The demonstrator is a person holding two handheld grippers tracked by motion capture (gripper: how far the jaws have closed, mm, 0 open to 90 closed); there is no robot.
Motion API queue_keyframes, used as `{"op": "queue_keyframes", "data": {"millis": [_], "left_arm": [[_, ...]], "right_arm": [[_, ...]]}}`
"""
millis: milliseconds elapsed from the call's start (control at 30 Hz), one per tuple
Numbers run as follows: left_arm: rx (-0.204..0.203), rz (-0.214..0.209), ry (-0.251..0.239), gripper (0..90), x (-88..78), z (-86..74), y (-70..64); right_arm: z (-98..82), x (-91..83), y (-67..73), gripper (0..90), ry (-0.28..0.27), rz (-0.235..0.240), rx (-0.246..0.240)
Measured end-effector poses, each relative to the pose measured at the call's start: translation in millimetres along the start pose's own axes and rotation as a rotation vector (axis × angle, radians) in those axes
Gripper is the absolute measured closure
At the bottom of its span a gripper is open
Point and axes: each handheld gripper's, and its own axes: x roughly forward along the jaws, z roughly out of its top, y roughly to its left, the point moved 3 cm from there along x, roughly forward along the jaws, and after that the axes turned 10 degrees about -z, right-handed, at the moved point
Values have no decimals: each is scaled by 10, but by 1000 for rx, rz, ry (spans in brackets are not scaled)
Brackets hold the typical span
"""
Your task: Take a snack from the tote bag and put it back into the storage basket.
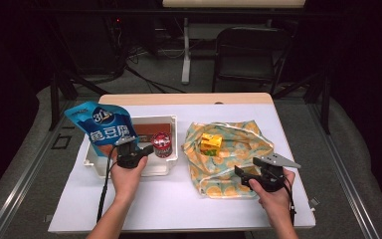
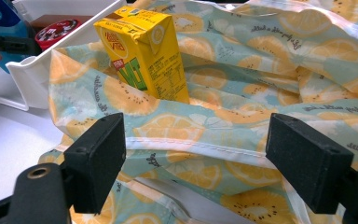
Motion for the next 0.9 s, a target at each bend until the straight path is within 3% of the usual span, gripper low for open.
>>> {"op": "queue_keyframes", "data": {"millis": [200, 300, 433, 733, 900], "left_arm": [[-1, 4, 2, 900, 44, 29, -7], [-6, 4, -1, 900, 56, 35, 4], [5, 6, 7, 897, 51, 14, -8], [59, 42, -42, 637, -142, -94, -98], [100, 20, -70, 516, -311, -103, -133]], "right_arm": [[0, -4, 6, 192, 2, -1, -9], [9, -15, 12, 261, -8, 15, -8], [29, -26, 40, 281, -24, 25, -15], [74, -5, 90, 337, -35, 39, -23], [148, 18, 139, 361, -42, 26, -42]]}}
